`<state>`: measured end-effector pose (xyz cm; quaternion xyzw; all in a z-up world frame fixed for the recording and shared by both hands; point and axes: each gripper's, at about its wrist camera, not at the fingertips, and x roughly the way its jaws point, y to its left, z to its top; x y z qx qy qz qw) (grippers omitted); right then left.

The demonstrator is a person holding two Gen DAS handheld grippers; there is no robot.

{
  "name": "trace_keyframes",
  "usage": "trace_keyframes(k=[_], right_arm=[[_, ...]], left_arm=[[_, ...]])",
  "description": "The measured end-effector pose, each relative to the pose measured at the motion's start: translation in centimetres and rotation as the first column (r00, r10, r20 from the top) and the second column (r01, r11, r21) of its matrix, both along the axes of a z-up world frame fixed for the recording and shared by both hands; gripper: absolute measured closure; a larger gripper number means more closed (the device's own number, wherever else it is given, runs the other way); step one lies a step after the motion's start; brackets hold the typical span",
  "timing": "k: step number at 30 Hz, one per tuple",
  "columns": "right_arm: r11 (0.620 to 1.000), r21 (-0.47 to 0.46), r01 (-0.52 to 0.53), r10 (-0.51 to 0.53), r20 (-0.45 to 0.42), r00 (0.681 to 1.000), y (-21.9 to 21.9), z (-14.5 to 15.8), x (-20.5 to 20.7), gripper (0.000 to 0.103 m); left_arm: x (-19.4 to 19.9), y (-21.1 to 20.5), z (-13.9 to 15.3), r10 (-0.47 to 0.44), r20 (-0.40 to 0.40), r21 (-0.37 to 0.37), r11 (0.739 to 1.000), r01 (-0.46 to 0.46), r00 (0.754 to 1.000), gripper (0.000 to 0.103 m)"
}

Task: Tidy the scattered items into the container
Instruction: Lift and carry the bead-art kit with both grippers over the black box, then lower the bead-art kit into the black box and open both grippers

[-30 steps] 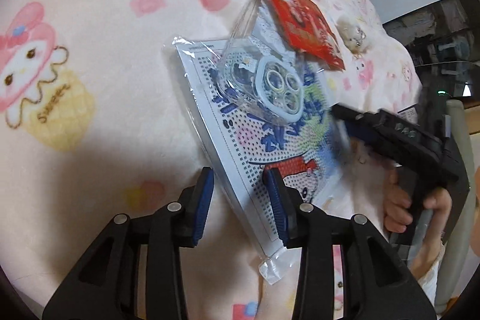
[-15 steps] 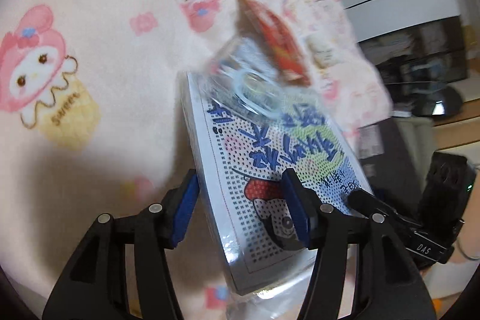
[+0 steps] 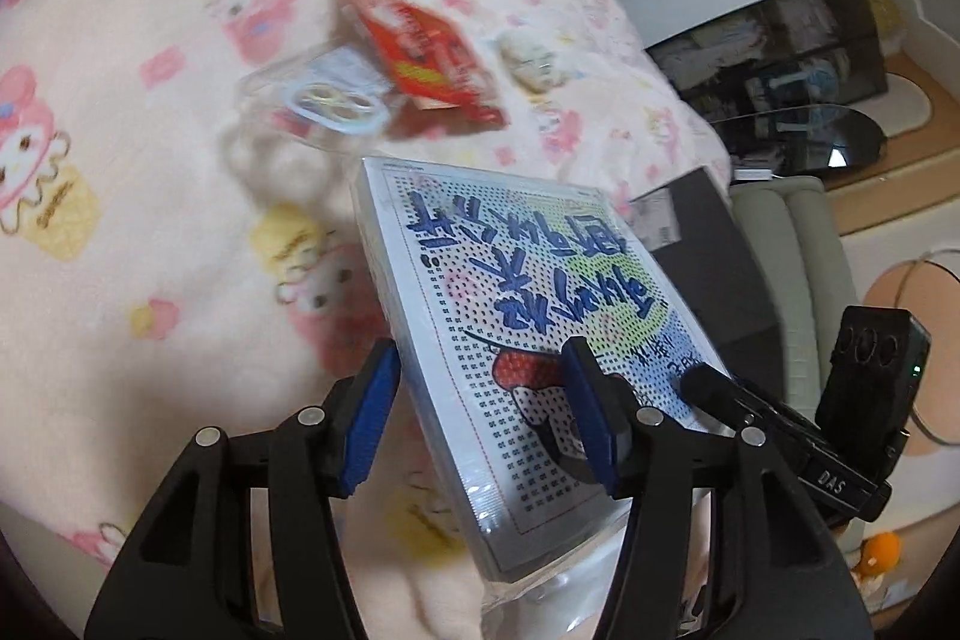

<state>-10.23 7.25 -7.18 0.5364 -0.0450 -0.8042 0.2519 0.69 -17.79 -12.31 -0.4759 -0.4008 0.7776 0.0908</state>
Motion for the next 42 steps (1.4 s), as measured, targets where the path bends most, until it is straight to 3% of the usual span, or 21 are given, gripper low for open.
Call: trace_keyframes(k=[9, 14, 17, 20, 24, 29, 33, 36, 42], right_arm=[[0.996, -0.040, 0.079, -0.085, -0.178, 0.980, 4.6, 6.6, 2.8, 0.049], [0.983, -0.081, 0.167, -0.183, -0.285, 0.941, 9.6, 10.9, 3.9, 0.049], [0.969, -0.105, 0.222, -0.244, -0.319, 0.916, 13.7, 12.9, 3.7, 0.049], [0.951, -0.056, 0.305, -0.307, -0.311, 0.899, 17.5, 12.8, 3.4, 0.049], [0.922, -0.022, 0.387, -0.381, -0.237, 0.894, 22.3, 10.3, 3.0, 0.049], [0.898, -0.014, 0.440, -0.438, -0.146, 0.887, 26.7, 7.3, 1.5, 0.049], [0.897, 0.065, 0.437, -0.429, -0.103, 0.897, 28.2, 5.0, 0.1, 0.049], [0.878, 0.156, 0.453, -0.441, -0.106, 0.891, 28.2, 3.6, -0.9, 0.049], [0.895, 0.229, 0.382, -0.370, -0.095, 0.924, 28.0, 2.1, -1.0, 0.049]], left_arm=[[-2.9, 3.7, 6.1, -0.090, -0.167, -0.011, 0.996, 0.090, 0.982, 0.047], [-6.5, 8.3, 11.0, -0.201, -0.268, -0.035, 0.979, 0.199, 0.942, 0.047], [-9.7, 12.4, 13.6, -0.306, -0.290, -0.054, 0.951, 0.303, 0.907, 0.047], [-13.4, 16.9, 13.8, -0.413, -0.251, -0.050, 0.908, 0.415, 0.875, 0.048], [-17.4, 22.7, 12.4, -0.528, -0.158, -0.095, 0.849, 0.520, 0.834, 0.048], [-20.6, 28.1, 9.9, -0.599, -0.033, -0.129, 0.796, 0.591, 0.800, 0.048], [-21.4, 31.3, 8.3, -0.632, 0.077, -0.220, 0.744, 0.631, 0.771, 0.048], [-21.6, 32.4, 6.6, -0.648, 0.151, -0.230, 0.711, 0.664, 0.746, 0.048], [-21.2, 33.3, 5.2, -0.675, 0.227, -0.262, 0.652, 0.711, 0.702, 0.048]])
